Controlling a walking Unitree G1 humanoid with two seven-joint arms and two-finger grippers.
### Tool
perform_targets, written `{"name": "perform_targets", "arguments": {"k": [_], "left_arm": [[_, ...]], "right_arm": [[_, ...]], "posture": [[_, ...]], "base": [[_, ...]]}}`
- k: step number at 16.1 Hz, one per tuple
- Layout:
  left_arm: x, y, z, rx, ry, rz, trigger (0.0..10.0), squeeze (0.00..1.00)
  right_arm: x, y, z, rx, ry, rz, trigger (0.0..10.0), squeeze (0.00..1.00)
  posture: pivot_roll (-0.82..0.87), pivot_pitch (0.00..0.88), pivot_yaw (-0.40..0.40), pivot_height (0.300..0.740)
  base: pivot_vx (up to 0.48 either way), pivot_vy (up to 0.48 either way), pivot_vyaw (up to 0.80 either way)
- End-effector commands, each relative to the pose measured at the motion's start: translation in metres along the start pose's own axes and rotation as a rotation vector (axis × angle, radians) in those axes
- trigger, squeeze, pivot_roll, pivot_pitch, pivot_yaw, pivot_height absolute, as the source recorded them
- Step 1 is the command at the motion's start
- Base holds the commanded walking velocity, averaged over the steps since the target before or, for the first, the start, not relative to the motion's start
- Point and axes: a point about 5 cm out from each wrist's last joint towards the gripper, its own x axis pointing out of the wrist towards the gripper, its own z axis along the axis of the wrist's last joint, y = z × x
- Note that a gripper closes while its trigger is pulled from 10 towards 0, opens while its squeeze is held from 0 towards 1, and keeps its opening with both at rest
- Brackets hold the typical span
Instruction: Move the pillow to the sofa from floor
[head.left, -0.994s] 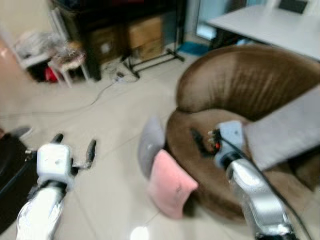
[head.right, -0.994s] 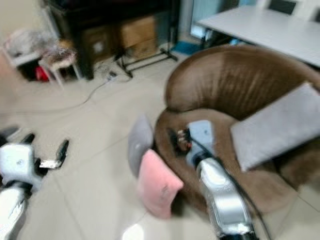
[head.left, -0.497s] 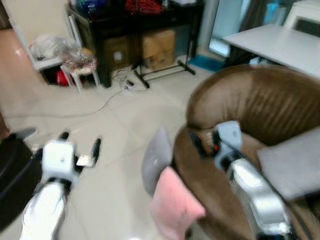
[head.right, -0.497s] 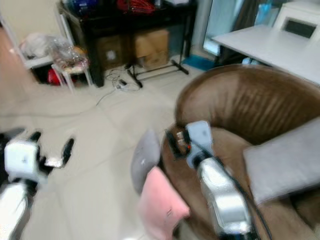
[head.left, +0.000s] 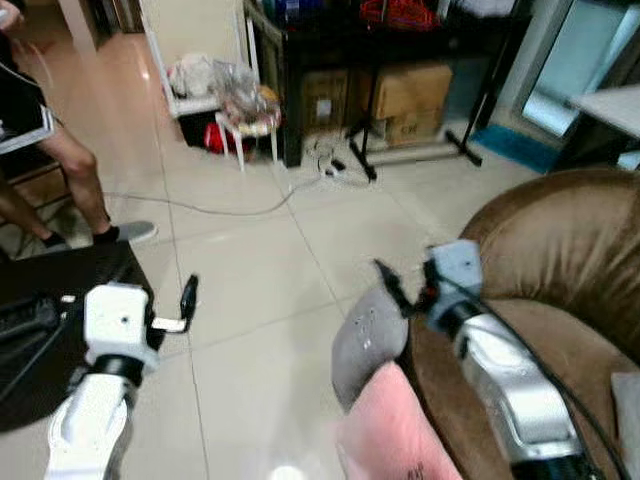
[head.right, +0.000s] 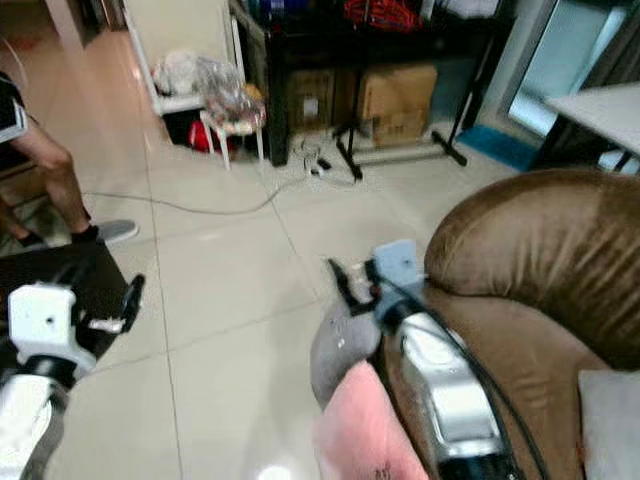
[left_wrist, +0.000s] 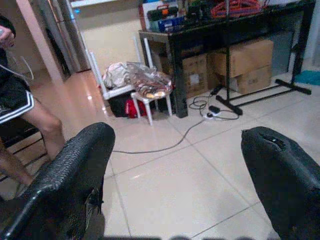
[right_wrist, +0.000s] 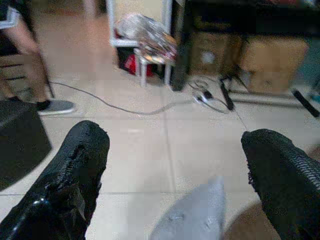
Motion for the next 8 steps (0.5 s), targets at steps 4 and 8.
{"name": "perform_targets", "arguments": {"k": [4,8], "left_arm": [[-0.0036,0.0074,-0.0038,0.029,0.019,0.048,10.0,0.0],[-0.0064,0.0034,-0.0038,0.04,0.02,0.046,10.0,0.0]], "right_arm": [[0.0014,-0.0025,0.0026,0.03,-0.019,-0.006,10.0,1.0],[0.0028,-0.0046,0.0029,0.034,-0.016,-0.009,10.0,1.0]], "posture": [[0.01,0.0,-0.019,0.685],[0.01,0.0,-0.019,0.65]], "base": [[0.0,0.0,0.0],[0.0,0.0,0.0]]}}
